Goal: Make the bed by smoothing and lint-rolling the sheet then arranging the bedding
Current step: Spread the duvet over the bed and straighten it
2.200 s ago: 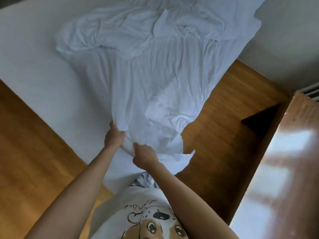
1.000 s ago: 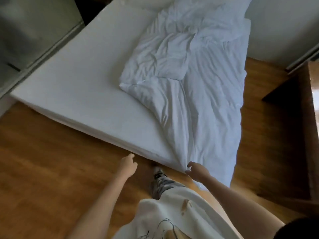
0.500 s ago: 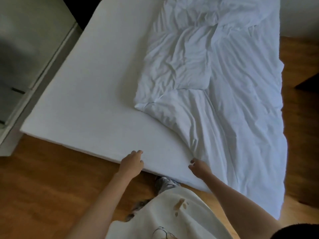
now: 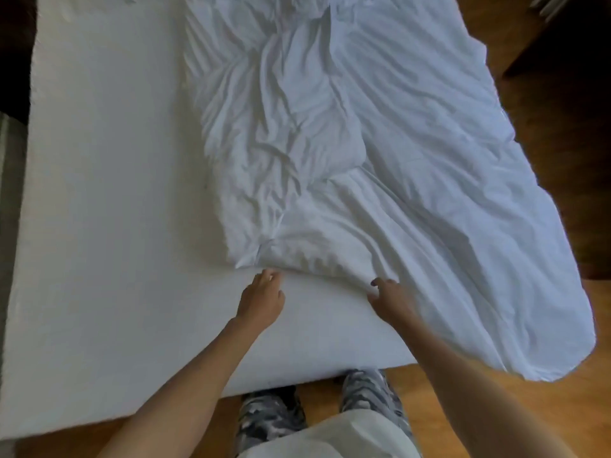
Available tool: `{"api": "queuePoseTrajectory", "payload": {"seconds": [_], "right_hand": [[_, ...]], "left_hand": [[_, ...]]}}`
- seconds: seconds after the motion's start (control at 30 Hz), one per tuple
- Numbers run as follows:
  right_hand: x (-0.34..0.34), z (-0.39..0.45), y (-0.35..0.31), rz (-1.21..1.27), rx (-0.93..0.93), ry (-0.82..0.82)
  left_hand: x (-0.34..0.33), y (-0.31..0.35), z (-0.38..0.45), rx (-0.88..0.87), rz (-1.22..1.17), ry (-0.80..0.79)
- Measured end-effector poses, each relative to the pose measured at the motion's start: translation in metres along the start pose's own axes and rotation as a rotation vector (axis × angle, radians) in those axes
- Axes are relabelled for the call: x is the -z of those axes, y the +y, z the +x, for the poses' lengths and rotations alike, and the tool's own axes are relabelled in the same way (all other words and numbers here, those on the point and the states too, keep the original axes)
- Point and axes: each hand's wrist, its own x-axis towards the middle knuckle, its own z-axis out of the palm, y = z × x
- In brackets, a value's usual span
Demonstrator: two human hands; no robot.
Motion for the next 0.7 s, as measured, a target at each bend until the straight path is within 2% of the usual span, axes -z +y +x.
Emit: {"api": "queuePoseTrajectory", "payload": {"seconds": [0.1,0.17,0.27,0.33,0.4,0.5,0.6,0.7], "right_hand": [[-0.006,0.025,-0.024,0.043,-0.059,0.100],[-0.010,0.040,-0.041,0.064,-0.072,0.147],[-0.011,0.074,-0.061,0.082,-0.025,0.225],[-0.007,0.109,-0.072,0.055,0.003,0.279],[0.001,0.152,-0.084,-0.011,0.009,0.326],[0.013,0.223,-0.111,-0.010,-0.051,0.369],[0.004,0.290,-0.148,-0.058,-0.048,0.293],[-0.012,0.352,-0.171,-0.167,-0.011,0.282]], "left_hand": [[0.018,-0.015,0.065,-0.144,0.106,0.080],[0.033,-0.020,0.107,-0.161,0.132,0.128],[0.049,-0.021,0.167,-0.198,0.150,0.198],[0.057,-0.019,0.205,-0.315,0.224,0.264],[0.059,-0.018,0.241,-0.399,0.311,0.260],[0.050,-0.027,0.302,-0.328,0.341,0.181],[0.031,-0.055,0.358,-0.209,0.336,0.159],[0.000,-0.081,0.405,-0.226,0.326,0.265]]}}
